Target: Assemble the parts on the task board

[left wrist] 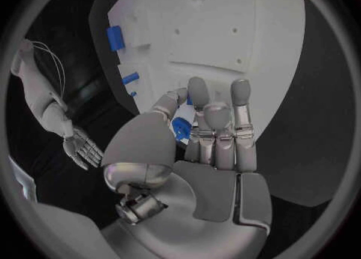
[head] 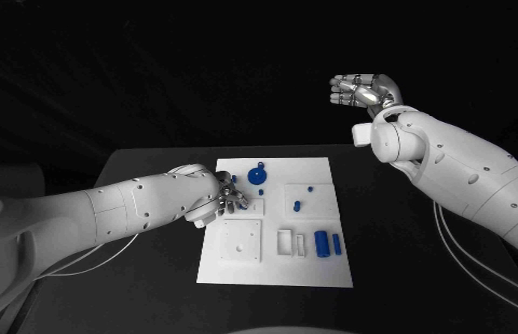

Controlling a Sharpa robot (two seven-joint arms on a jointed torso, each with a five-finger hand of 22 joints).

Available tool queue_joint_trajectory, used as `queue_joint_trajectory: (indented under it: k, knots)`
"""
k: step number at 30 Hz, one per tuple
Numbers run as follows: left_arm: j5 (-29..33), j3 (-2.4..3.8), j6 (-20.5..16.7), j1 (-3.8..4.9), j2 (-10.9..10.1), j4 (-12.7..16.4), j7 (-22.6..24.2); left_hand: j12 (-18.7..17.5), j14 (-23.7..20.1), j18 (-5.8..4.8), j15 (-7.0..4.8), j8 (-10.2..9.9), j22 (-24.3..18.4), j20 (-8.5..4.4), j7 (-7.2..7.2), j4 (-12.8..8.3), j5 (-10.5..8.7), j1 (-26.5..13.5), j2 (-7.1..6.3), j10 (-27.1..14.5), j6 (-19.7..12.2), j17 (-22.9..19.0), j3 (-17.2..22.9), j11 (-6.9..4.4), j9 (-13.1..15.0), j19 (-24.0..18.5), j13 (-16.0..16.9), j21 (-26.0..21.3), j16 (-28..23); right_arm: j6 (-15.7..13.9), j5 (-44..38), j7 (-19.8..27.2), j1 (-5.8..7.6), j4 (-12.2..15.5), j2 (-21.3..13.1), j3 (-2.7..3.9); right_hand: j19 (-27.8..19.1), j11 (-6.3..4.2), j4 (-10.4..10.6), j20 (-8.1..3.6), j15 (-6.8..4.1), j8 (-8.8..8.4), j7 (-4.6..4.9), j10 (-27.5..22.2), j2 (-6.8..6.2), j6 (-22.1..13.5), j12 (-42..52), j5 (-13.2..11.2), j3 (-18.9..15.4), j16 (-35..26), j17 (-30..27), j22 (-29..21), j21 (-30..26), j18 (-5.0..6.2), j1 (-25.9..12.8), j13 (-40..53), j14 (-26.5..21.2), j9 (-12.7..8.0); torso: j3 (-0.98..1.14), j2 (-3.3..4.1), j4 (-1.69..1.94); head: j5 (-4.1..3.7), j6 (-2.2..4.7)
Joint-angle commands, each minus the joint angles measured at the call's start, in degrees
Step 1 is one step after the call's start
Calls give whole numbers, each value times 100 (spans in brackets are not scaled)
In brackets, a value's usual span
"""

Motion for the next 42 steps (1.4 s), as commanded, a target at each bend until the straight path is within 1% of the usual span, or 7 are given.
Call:
queue_joint_trajectory:
  k: [1, 8, 14, 20, 30, 39, 42]
  knots:
    - [-54, -2, 127, -11, 12, -12, -18, 34, 14, -61, -37, 19, 108, -10, -568, -273, 18, 8, 66, 224, 910, -5, 305, -77, 235, 46, 9, -31, 9, 88, 8, 29, -3, -7, 8, 1, -53, -10, -10, 6, 6, -8, 1, -33, 71, -25, -32, 30, -34, -19, -6, -7, 18, -61, -8, -7, -50, -6, 3, -3, -1, -3, -7]
    - [-56, -1, 204, -13, 34, -21, -29, 32, 13, -65, -37, 17, 109, -12, -567, -275, 2, 8, 69, 224, 906, -16, 303, -75, 227, 48, 9, -41, 4, 98, 8, 26, -10, -19, 15, 1, -57, -10, -18, 7, 8, -8, 0, -35, 78, -18, -31, 36, -45, -19, -6, -6, 19, -60, -8, -7, -57, -6, 3, -3, -2, -4, -13]
    - [-57, -1, 257, -13, 66, -43, -28, 34, 17, -64, -40, 19, 107, -14, -567, -260, -64, 5, 100, 224, 902, -32, 300, -75, 211, 59, 11, -49, -4, 122, 11, 22, -13, -23, 3, -1, -69, -5, 3, 12, 13, -8, 2, -45, 89, -29, -31, 36, -85, -20, -6, -8, 15, -61, -34, -7, -68, -6, 7, -4, -2, -2, -16]
    - [-73, -1, 275, -14, 95, -55, -19, 77, 35, -77, -41, 26, 109, -16, -581, -215, -212, 11, 140, 223, 939, 24, 258, -80, 241, 73, 33, -60, 48, 148, 15, 19, -15, -25, 6, -2, -68, -6, 21, 14, 13, -9, 1, -43, 102, -36, -29, 54, -107, -18, -6, -7, 17, -60, -44, -7, -69, -7, 11, -1, -10, -8, -16]
    - [-91, -1, 262, -14, 144, -103, 3, 147, 49, -82, -42, 30, 112, -13, -602, -116, -463, 44, 210, 223, 984, 120, 183, -86, 366, 92, 78, -63, 147, 185, 17, 10, -36, -34, 29, -5, -74, -7, 42, 16, 15, -9, -1, -43, 112, -23, -29, 75, -127, -18, -6, -7, 16, -61, -47, -6, -76, -6, 10, -4, -1, -17, -21]
    - [-121, 0, 242, -14, 179, -129, 15, 216, 76, -81, -53, 30, 116, -20, -621, -69, -528, 72, 194, 222, 1021, 199, 136, -94, 498, 117, 116, -26, 236, 212, 20, -3, -60, -54, 50, -8, -80, -5, 52, 18, 18, -8, 0, -48, 114, -25, -30, 84, -143, -18, -6, -7, 15, -61, -42, -7, -82, -6, 8, -3, -3, -18, -17]
    - [-124, 0, 241, -14, 190, -141, 23, 237, 77, -83, -55, 30, 115, -21, -628, -31, -661, 83, 205, 222, 1028, 215, 105, -96, 550, 114, 126, -14, 260, 216, 21, -4, -66, -57, 56, -9, -84, -4, 56, 20, 19, -9, 1, -50, 114, -34, -30, 84, -153, -18, -6, -7, 15, -61, -38, -7, -87, -6, 7, -2, 1, -22, -16]
